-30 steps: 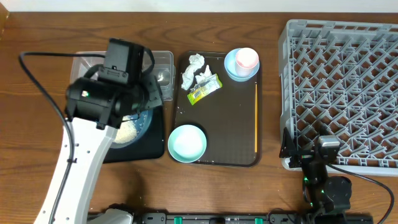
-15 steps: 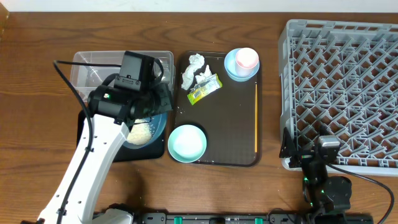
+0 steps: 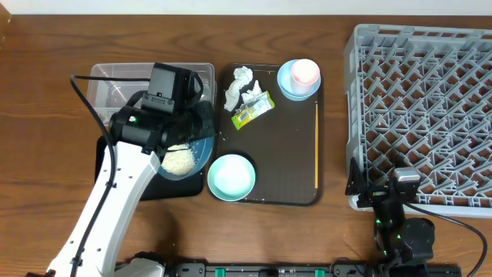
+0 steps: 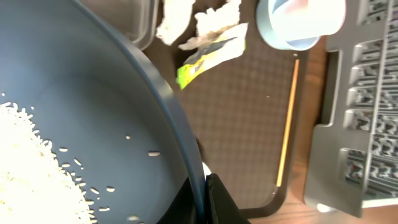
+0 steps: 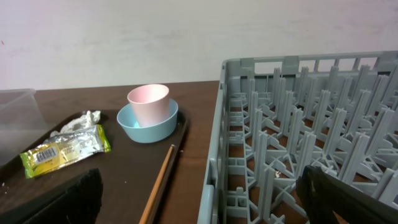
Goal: Sort waste into correct bins and load items into the dishwasher rack
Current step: 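Tilt the blue plate with the left gripper, pouring rice onto the black tray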
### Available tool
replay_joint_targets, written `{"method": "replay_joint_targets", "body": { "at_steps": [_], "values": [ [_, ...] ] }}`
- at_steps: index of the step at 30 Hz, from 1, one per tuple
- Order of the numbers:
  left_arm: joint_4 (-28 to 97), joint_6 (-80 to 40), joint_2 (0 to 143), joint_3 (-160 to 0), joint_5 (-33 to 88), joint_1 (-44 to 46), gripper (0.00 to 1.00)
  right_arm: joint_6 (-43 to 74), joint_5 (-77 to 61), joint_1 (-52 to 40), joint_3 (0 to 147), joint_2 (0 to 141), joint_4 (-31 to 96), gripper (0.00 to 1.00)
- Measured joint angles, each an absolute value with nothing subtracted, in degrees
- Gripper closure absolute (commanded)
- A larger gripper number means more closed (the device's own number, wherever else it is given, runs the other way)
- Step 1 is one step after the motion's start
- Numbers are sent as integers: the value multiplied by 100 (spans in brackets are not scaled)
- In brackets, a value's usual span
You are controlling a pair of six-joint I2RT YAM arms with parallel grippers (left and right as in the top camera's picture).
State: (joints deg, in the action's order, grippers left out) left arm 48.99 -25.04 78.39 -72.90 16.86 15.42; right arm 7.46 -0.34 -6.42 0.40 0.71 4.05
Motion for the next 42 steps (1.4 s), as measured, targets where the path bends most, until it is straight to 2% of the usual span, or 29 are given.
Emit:
{"method": "replay_joint_targets", "body": {
  "at_steps": [10, 32, 42],
  "values": [
    [4836, -2534, 7839, -7288, 2080, 1476, 94, 746, -34, -642, 40, 71, 405, 1],
    [4862, -2193, 7839, -7236, 4167, 172, 94, 746, -34, -642, 40, 71, 405, 1],
    [4818, -2047, 7837, -7059, 4606, -377, 94, 746, -34, -642, 40, 71, 405, 1]
  ]
}}
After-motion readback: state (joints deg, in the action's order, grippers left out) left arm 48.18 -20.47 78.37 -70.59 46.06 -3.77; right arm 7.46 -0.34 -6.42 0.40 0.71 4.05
